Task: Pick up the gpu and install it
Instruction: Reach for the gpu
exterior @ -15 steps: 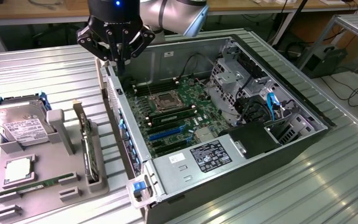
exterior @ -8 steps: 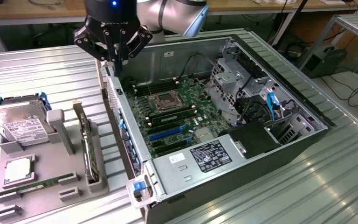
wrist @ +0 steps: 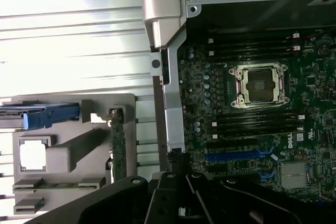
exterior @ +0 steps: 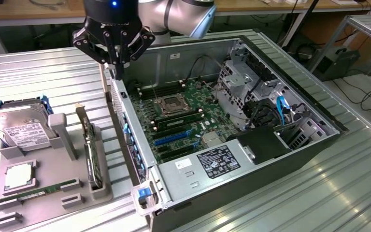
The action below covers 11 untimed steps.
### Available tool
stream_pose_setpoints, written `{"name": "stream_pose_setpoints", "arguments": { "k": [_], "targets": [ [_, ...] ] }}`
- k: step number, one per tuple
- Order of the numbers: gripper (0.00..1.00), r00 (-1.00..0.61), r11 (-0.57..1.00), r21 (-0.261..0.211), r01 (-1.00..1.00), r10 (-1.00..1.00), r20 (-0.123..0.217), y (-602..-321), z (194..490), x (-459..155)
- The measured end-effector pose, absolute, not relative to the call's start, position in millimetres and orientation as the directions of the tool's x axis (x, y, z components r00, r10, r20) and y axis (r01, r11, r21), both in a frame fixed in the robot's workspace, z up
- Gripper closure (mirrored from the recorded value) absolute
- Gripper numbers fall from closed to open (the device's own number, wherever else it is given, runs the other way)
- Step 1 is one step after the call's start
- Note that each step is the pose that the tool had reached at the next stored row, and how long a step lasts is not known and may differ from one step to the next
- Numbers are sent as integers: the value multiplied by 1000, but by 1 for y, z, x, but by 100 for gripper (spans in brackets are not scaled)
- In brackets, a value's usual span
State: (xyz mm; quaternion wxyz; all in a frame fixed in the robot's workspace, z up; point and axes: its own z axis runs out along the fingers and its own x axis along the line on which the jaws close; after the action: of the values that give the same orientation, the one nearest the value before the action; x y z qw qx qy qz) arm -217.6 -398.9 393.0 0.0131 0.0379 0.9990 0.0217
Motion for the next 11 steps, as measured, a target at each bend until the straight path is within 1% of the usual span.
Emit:
{"name": "stream_pose_setpoints", "arguments": {
  "k": [11],
  "targets": [
    [89, -997, 996, 44, 75, 76, -24, -399, 393, -223]
  ]
}}
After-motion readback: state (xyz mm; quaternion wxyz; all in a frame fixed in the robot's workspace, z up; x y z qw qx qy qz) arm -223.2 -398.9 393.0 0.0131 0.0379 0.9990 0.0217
